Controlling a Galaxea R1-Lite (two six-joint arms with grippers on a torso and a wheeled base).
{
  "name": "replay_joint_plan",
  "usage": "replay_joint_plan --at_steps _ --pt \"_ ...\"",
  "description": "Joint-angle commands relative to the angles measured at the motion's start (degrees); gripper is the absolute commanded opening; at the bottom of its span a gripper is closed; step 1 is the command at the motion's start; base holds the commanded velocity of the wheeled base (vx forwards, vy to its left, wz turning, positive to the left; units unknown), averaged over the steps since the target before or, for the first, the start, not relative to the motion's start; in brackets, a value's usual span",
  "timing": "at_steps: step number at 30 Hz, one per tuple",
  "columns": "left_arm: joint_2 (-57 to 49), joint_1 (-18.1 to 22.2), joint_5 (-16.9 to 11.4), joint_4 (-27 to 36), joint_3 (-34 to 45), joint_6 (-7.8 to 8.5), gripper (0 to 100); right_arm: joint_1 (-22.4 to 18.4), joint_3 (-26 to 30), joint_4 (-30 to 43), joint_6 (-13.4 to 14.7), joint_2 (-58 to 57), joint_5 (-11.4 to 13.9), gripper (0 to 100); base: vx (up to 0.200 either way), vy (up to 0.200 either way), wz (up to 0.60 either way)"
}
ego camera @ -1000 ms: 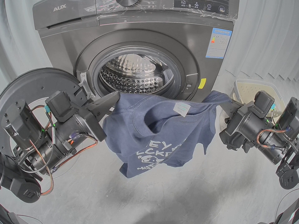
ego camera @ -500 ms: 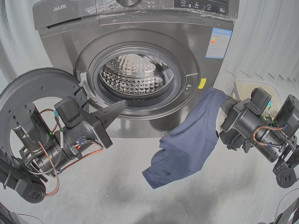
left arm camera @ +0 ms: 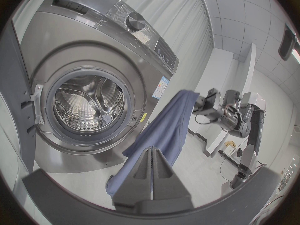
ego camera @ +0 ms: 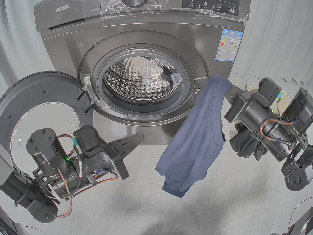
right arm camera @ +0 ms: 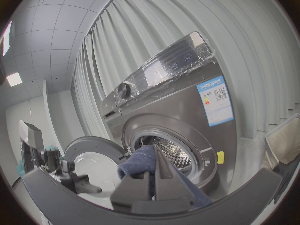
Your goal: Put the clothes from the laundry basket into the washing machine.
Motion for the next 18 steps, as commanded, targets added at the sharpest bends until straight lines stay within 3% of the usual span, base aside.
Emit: replay_joint_plan --at_steps 1,11,18 --pt "6.53 0.17 0.0 -2.06 -1.39 0.16 0 3.24 -6.37 0.38 -0.27 3.37 0.04 0 0.0 0.0 0.0" --pt "15.85 0.7 0.09 -5.93 -5.52 0.25 0 7.29 -11.99 0.2 0.17 6.98 0.13 0 0.0 0.0 0.0" --pt "19.19 0.79 0.09 -6.01 -7.54 2.36 0 9.84 -15.33 -0.06 0.26 9.35 0.3 0 0.0 0.0 0.0"
